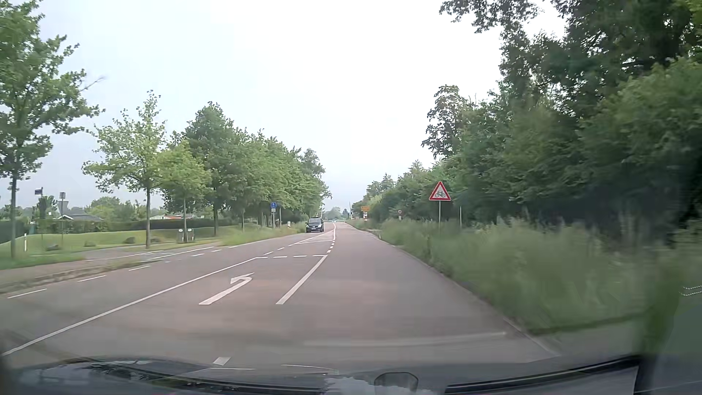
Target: Follow the waypoints while adhering to traffic rules and regulations
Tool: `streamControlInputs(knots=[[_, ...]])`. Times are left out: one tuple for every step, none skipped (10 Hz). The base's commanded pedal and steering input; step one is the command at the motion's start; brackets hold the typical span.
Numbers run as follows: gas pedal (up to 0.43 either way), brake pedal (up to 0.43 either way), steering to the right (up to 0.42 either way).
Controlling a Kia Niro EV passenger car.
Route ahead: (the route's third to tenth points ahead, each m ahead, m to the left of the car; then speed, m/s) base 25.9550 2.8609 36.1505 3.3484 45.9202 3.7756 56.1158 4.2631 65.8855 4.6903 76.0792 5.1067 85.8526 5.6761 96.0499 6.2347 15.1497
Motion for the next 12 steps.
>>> streamControlInputs(knots=[[0.059,0.0,-0.007],[0.059,0.0,-0.007],[0.059,0.0,-0.007],[0.059,0.0,-0.007],[0.059,0.0,-0.007],[0.059,0.0,-0.007],[0.059,0.0,-0.007],[0.059,0.0,-0.007],[0.059,0.0,-0.008],[0.059,0.0,-0.009],[0.059,0.0,-0.01],[0.059,0.0,-0.012]])
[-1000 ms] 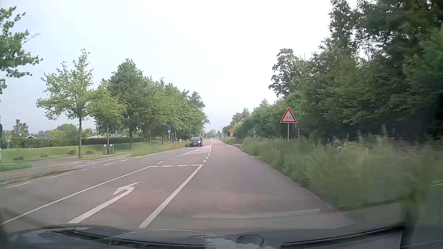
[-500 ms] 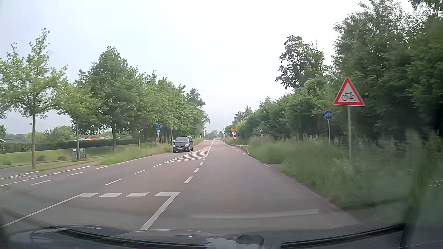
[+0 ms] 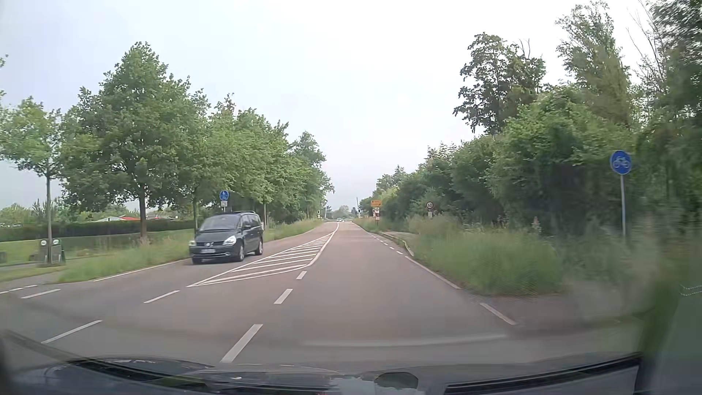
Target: Follow the waypoints while adhering to traffic rules and regulations
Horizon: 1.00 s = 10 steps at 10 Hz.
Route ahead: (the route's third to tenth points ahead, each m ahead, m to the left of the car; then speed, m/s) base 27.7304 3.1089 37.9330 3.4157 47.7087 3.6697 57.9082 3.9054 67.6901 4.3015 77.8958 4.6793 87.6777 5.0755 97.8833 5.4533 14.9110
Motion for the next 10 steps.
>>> streamControlInputs(knots=[[0.059,0.0,-0.013],[0.059,0.0,-0.013],[0.059,0.0,-0.013],[0.059,0.0,-0.013],[0.02,0.0,-0.012],[0.0,0.0,-0.012],[0.0,0.0,-0.011],[0.0,0.0,-0.011],[0.0,0.0,-0.008],[0.02,0.0,-0.008]])
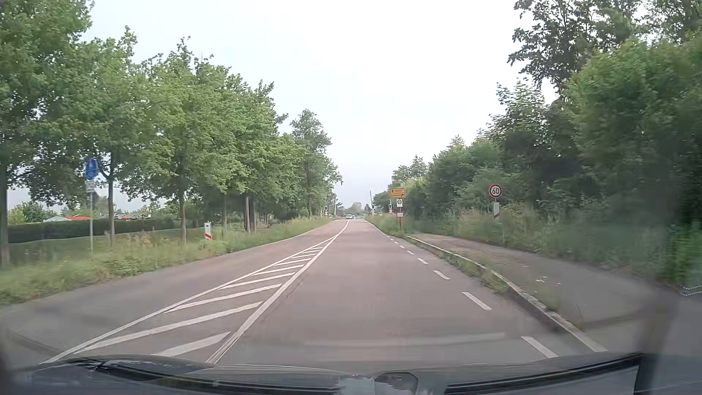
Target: Follow the waypoints while adhering to traffic rules and regulations
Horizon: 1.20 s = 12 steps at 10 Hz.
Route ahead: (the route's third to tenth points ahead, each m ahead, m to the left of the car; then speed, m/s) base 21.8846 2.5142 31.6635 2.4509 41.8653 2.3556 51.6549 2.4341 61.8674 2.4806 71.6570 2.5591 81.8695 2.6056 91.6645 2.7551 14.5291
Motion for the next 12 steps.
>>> streamControlInputs(knots=[[0.02,0.0,-0.007],[0.02,0.0,-0.007],[0.028,0.0,-0.006],[0.028,0.0,-0.006],[0.028,0.0,-0.004],[0.028,0.0,-0.003],[0.008,0.0,-0.003],[0.0,0.0,-0.003],[0.0,0.0,-0.003],[0.0,0.0,-0.003],[0.0,0.0,-0.002],[0.0,0.0,-0.003]])
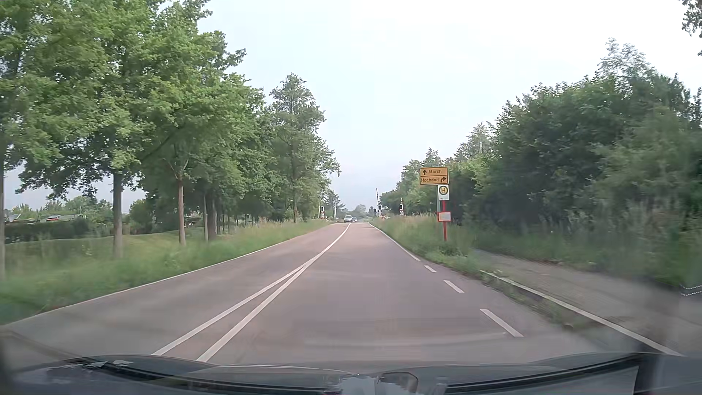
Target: Follow the waypoints while adhering to traffic rules and regulations
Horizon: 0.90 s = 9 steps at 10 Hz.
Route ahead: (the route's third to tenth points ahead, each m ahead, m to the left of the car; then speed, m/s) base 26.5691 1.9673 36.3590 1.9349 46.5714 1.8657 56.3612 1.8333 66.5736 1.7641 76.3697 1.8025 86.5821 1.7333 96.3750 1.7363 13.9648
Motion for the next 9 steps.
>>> streamControlInputs(knots=[[0.0,0.0,-0.003],[0.0,0.0,-0.003],[0.0,0.0,-0.003],[0.0,0.0,-0.003],[0.0,0.0,-0.003],[0.0,0.0,-0.003],[0.0,0.0,-0.003],[0.0,0.0,-0.003],[0.0,0.0,-0.003]])
